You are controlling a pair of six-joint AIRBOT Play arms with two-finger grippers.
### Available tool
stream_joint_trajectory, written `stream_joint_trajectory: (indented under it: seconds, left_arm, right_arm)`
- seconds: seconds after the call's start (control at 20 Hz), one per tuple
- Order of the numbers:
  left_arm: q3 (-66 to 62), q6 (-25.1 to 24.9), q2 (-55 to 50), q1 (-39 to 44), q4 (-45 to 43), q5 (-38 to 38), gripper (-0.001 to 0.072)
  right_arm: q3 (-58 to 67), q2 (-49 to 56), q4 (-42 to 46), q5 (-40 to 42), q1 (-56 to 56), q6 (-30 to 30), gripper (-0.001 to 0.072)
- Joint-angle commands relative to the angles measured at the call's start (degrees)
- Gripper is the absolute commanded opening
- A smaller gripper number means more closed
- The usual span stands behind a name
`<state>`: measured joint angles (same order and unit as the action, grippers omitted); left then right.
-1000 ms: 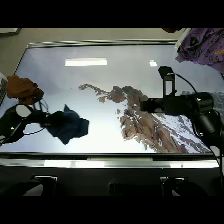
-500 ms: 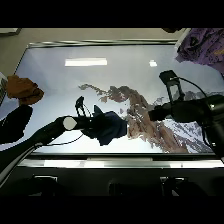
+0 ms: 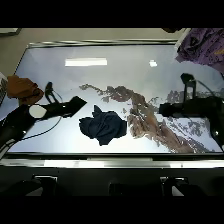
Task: Fold the clothes and pants, and hang the long-sleeved shirts on hangers.
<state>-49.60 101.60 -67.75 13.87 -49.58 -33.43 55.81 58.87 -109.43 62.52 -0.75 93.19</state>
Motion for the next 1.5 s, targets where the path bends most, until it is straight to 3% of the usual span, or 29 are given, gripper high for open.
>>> stream_joint_trajectory:
  seconds: [0.0,0.3,0.8,0.9,0.95,1.0,1.05,1.25,1.45]
  left_arm:
    - [0.0,-2.8,1.5,-9.2,0.1,-5.0,0.0535]
    - [0.0,-4.3,1.3,-12.7,0.1,-5.6,0.0535]
    - [0.0,-4.3,0.2,-12.7,0.1,-5.6,0.0536]
    - [0.0,-4.3,-1.4,-12.7,0.1,-5.6,0.0536]
    - [0.0,-4.3,-2.3,-12.6,0.2,-5.6,0.0536]
    - [0.0,-4.3,-3.3,-12.3,0.6,-5.4,0.0536]
    - [0.0,-4.5,-4.3,-11.8,1.4,-4.7,0.0536]
    - [-1.5,-13.6,-10.0,-8.7,10.0,-1.4,0.0536]
    - [-10.0,-17.4,-18.9,-5.2,10.4,-1.9,0.0536]
  right_arm:
    - [-5.8,9.2,-24.1,1.7,-3.6,6.1,0.0342]
    - [-5.9,21.9,-25.2,-4.6,9.0,10.5,0.0349]
    - [-5.9,27.6,-30.2,-16.9,17.9,10.5,0.0346]
    - [-5.9,28.5,-30.4,-17.8,20.1,10.6,0.0297]
    - [-5.9,28.5,-30.1,-17.8,20.6,11.1,0.0119]
    - [-5.9,28.2,-29.8,-17.6,20.7,10.9,0.0026]
    - [-5.9,27.5,-29.3,-17.4,20.5,11.0,0.0026]
    - [-5.9,23.7,-26.7,-15.4,20.2,10.7,0.0027]
    - [-5.9,22.7,-26.4,-11.5,20.3,10.5,0.0028]
